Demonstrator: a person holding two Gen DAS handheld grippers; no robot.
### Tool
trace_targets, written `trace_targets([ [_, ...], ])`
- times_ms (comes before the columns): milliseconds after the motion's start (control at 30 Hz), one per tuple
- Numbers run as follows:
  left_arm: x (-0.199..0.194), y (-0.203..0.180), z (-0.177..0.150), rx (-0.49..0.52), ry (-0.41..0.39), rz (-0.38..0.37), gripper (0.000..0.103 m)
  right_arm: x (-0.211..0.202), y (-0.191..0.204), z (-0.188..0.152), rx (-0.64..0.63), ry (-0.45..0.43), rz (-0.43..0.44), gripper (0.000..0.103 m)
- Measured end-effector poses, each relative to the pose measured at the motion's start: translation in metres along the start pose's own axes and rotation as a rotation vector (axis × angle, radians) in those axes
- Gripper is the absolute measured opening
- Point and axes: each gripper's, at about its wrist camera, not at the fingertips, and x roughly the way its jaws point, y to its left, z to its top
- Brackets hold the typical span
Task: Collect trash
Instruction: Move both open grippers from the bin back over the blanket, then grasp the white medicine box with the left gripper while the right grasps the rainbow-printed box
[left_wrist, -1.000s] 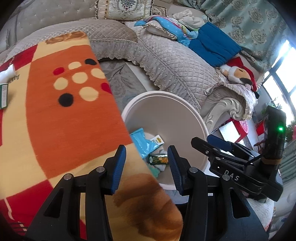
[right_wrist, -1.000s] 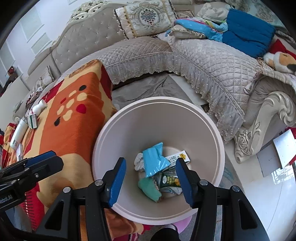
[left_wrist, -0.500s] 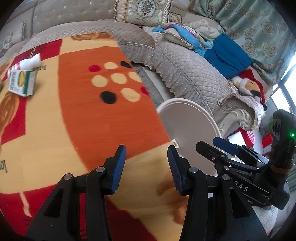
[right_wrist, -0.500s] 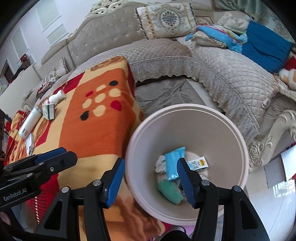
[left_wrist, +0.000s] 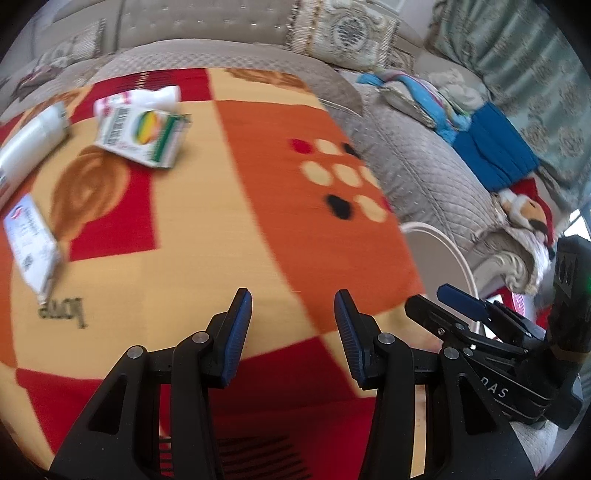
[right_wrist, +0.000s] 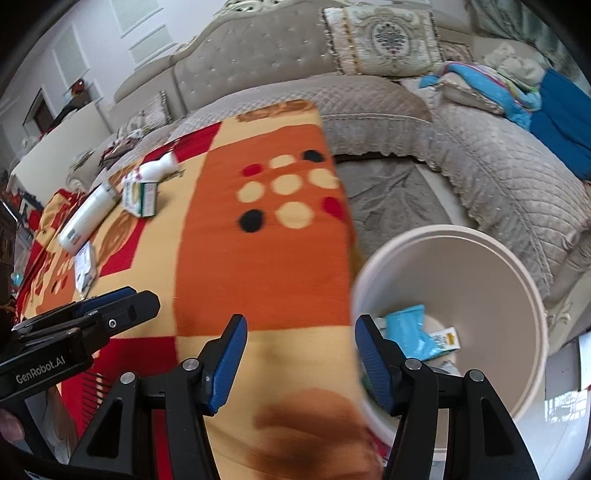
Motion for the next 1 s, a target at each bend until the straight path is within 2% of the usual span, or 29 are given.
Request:
trace_targets([
  [167,-0.012,0.046,0.007,-0.082,-0.019,0.046,0.047,0.011,0.028,0.003,-0.048,0.019,0.028,0.059],
  [233,-0.018,0.066,0.012,-0.124,-0.032,0.058,0.055,0.014,0.038,0.005,-0.064,0.022,0.04,0.059],
  [300,-0.025,0.089,0.018,-0.165,-0.048,0.078,0.057,0.016,0.047,0.007,-0.072,0.022,0.051,0.059],
  [400,-0.033,0.117,0.025,-0.211,-0.063,0.123,0.058,0.02,0.059,0.011,-0.086,0.025,0.069,0.059],
  [600,-0.037,0.183,0.034,-0.367,-0.072,0.219,0.06,0.03,0.075,0.017,-0.114,0.036,0.09,0.06],
  [733,-0.034,0.202,0.039,-0.417,-0.091,0.271,0.062,0.037,0.083,0.018,-0.12,0.045,0.104,0.06],
  [867,-0.027,0.219,0.04,-0.49,-0.071,0.253,0.062,0.042,0.087,0.019,-0.131,0.056,0.112,0.061],
  [1000,-0.019,0.216,0.044,-0.466,-0.054,0.277,0.064,0.048,0.09,0.023,-0.133,0.064,0.118,0.061],
])
